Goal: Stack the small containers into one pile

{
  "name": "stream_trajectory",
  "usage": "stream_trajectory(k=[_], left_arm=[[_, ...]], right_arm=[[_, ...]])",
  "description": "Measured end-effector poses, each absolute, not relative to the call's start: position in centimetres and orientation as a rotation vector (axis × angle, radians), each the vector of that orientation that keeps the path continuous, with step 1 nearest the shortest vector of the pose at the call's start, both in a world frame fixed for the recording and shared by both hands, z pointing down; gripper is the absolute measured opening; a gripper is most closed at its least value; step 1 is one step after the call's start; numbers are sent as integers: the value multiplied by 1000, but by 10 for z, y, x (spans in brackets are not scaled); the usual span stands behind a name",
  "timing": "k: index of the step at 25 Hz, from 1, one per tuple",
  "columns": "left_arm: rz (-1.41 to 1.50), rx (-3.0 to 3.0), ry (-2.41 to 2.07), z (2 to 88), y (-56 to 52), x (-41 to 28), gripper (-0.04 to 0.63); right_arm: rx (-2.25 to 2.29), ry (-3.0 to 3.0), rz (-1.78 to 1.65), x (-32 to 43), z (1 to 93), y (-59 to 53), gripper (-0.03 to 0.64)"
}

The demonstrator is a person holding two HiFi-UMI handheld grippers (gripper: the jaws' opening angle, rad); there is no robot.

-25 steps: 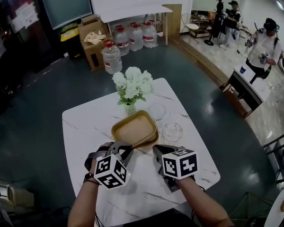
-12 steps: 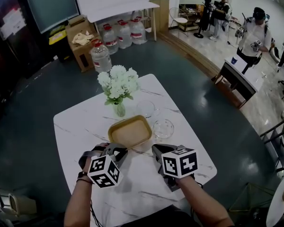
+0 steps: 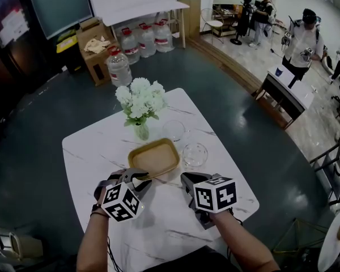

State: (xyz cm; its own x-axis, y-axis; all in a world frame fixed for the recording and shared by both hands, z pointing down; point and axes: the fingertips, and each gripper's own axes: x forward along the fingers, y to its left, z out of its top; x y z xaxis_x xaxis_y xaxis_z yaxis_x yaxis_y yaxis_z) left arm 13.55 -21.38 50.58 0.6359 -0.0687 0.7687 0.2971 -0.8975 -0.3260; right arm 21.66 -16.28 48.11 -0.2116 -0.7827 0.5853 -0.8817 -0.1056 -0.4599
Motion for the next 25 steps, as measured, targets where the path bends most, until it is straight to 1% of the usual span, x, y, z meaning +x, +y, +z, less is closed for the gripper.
stream_trajectory(k=[2, 7, 14, 19, 25], left_arm=[[-1146, -2486, -160, 500, -215, 137, 112], [-1059, -2684, -56, 486, -213, 140, 109], [-922, -2958, 185, 471, -213, 133, 60], [-750, -3115, 421, 452, -215, 118, 2], [-590, -3274, 659, 446, -204, 98, 2]], right_arm=[[1889, -2018, 1220, 216, 481, -165, 0], [1879, -2024, 1217, 210, 482, -169, 0], [1879, -2012, 1189, 205, 481, -167, 0], [1907, -2015, 1152, 201, 475, -161, 0], [1927, -2029, 1101, 193, 470, -156, 0]])
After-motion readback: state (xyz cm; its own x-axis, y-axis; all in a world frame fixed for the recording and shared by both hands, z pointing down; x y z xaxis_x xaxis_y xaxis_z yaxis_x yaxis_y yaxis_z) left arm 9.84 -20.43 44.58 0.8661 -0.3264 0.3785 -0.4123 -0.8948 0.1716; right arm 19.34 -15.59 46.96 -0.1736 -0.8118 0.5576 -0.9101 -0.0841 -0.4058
